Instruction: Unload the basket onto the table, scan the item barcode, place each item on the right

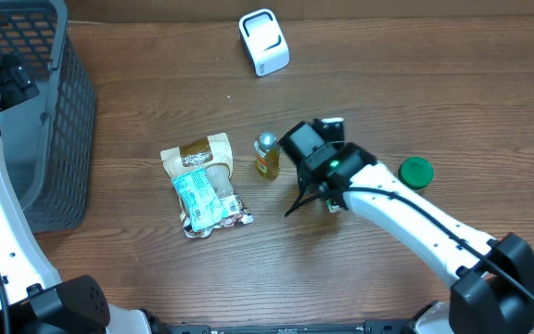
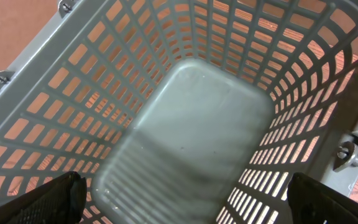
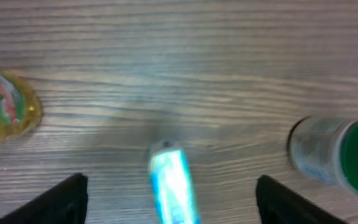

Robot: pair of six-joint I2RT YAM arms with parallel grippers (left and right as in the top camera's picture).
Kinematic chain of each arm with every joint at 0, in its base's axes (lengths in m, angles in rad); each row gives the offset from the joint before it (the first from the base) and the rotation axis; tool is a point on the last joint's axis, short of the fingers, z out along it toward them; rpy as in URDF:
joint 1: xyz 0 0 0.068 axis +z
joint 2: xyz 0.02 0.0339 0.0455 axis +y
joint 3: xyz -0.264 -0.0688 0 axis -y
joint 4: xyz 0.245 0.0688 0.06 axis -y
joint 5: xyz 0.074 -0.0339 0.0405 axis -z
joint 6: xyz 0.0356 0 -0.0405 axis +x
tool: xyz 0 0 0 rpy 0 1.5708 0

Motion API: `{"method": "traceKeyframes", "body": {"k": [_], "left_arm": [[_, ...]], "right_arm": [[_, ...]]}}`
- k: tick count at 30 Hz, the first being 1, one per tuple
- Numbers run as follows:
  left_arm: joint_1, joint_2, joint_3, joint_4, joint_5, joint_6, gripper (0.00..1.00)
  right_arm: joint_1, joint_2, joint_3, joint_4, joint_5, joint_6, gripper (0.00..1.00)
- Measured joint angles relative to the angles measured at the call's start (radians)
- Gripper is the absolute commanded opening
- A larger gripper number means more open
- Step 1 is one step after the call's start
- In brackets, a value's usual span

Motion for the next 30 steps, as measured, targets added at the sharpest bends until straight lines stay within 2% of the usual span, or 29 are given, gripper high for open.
{"method": "traceKeyframes", "body": {"k": [9,18,20,22,27,28,30], "left_arm": [[0.0,0.0,0.0,0.0,0.0,0.0,0.99],[0.0,0.0,0.0,0.0,0.0,0.0,0.99],[0.0,0.0,0.0,0.0,0.0,0.0,1.0],[0.0,0.0,0.0,0.0,0.0,0.0,0.99],[0.0,0.0,0.0,0.0,0.0,0.0,0.99],[0.0,0.0,0.0,0.0,0.0,0.0,1.0],[0.0,0.0,0.0,0.0,0.0,0.0,1.0]], "right_arm": [[-0.114,-0.005,0.0,-0.008,-0.225,-0.124,0.81],[-0.113,0.011,-0.038,0.008,-0.265,-0.158,0.8],[-0.114,0.027,-0.047,0.024,-0.262,-0.162,0.82],[-0.114,0.048,-0.051,0.031,-0.258,-0.166,1.0],[-0.114,0.09,-0.069,0.068,-0.256,-0.169,1.0],[-0.114,0.094,-0.073,0.073,-0.256,-0.17,0.95],[-0.114,0.1,-0.079,0.073,-0.256,-0.167,0.76]]}}
